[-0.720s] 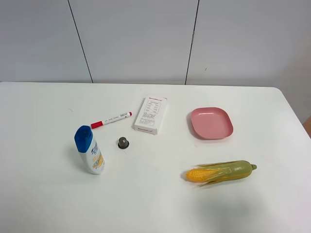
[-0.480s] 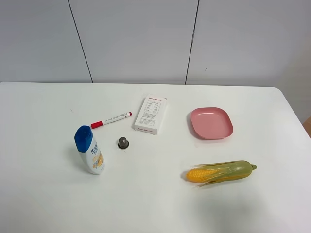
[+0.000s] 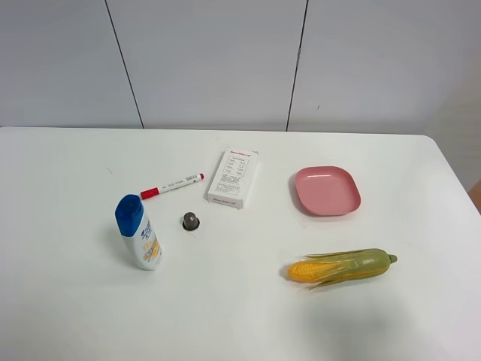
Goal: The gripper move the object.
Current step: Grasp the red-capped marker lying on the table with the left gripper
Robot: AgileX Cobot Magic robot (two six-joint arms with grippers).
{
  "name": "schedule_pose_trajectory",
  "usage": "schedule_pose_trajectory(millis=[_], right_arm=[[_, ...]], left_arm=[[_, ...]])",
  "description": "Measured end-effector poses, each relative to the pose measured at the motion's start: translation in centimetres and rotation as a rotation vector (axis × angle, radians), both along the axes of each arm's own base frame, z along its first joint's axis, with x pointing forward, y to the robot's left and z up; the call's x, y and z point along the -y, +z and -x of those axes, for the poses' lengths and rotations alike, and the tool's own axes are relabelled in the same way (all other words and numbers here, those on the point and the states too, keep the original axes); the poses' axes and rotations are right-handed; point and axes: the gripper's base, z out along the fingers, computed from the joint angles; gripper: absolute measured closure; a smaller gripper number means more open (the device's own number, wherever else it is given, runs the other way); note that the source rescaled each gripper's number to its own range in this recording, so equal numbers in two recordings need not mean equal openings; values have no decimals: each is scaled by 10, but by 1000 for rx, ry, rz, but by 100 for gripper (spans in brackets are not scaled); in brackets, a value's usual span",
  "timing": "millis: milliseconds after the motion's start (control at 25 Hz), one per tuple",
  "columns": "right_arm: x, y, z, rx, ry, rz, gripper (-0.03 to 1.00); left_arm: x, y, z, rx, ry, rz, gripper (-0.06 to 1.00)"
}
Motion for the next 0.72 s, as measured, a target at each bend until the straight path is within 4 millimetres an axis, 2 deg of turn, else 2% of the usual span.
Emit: schedule_pose_trajectory(millis=[600, 720], right_arm=[[0, 0, 0, 0, 0, 0, -3], [0, 0, 0, 0, 0, 0, -3]], left_arm=[[0, 0, 0, -3, 0, 0, -5], [-1, 11, -8, -39, 1, 3, -5]])
